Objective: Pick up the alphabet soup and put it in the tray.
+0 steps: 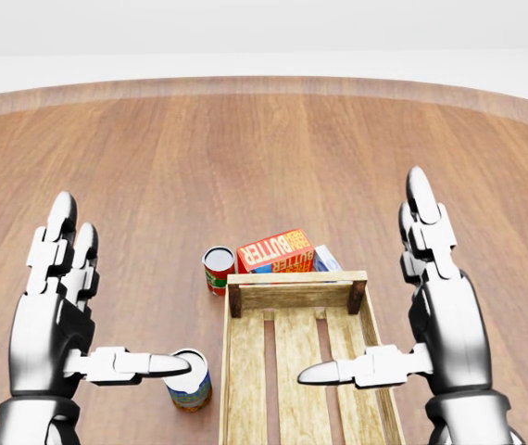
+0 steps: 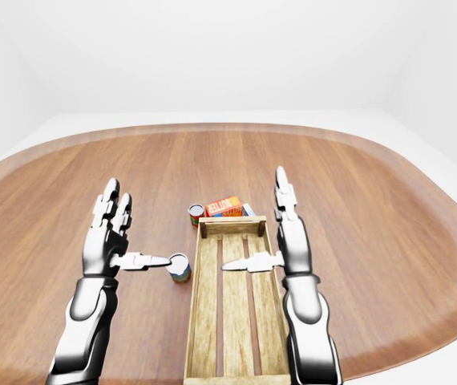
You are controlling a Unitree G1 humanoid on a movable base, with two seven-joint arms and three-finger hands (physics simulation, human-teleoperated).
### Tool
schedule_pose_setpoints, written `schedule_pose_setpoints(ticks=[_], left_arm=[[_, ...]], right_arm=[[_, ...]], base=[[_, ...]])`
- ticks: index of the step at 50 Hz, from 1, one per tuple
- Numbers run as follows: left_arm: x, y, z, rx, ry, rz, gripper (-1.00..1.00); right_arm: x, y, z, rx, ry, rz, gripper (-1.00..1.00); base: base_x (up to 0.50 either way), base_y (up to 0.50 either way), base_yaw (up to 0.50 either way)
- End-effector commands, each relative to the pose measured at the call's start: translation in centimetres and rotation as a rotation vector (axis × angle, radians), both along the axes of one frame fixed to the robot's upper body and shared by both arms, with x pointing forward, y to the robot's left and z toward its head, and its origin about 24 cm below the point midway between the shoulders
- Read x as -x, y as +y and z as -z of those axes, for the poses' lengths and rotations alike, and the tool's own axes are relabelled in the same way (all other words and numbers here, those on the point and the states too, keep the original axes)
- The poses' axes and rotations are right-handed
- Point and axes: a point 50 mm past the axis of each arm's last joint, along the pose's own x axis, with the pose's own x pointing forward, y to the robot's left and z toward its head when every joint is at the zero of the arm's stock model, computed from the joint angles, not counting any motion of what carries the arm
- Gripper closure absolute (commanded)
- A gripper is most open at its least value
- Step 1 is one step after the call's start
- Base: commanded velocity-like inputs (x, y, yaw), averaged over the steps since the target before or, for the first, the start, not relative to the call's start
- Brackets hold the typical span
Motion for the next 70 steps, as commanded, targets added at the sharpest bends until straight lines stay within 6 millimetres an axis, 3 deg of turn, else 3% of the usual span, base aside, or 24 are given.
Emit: schedule_pose_setpoints(ticks=[1,9,35,48,53,62,65,70], left_arm=[[-0.1,0.2,0.1,-0.003,0.004,-0.010,-1.00],[-0.1,0.2,0.1,-0.010,0.006,-0.011,-1.00],[-0.3,1.0,0.3,-0.108,0.038,-0.031,-1.00],[0.1,0.3,-1.3,-0.319,0.064,0.038,-1.00],[0.3,0.0,-0.9,-0.491,0.095,0.084,-1.00],[0.3,1.1,-2.0,-0.690,0.085,0.076,-1.00],[0.5,1.1,-1.6,-0.847,0.089,0.094,-1.00],[0.7,1.1,-1.0,-0.919,0.105,0.120,-1.00]], right_arm=[[0.6,0.1,-1.8,0.213,-0.067,-0.029,-1.00],[1.3,0.9,-3.4,0.399,-0.120,-0.036,-1.00],[1.7,1.0,-4.3,0.419,-0.147,-0.050,-1.00],[1.8,1.1,-4.3,0.408,-0.152,-0.056,-1.00],[1.8,1.0,-4.3,0.404,-0.152,-0.056,-1.00],[1.7,1.0,-4.1,0.402,-0.144,-0.058,-1.00],[1.7,1.0,-4.2,0.401,-0.146,-0.058,-1.00],[1.8,1.0,-4.3,0.403,-0.150,-0.056,-1.00]], base=[[0.00,0.00,0.00],[0.00,0.00,0.00],[0.00,0.00,0.00],[0.00,0.00,0.00],[0.00,0.00,0.00],[0.00,0.00,0.00],[0.00,0.00,0.00],[0.00,0.00,0.00]])
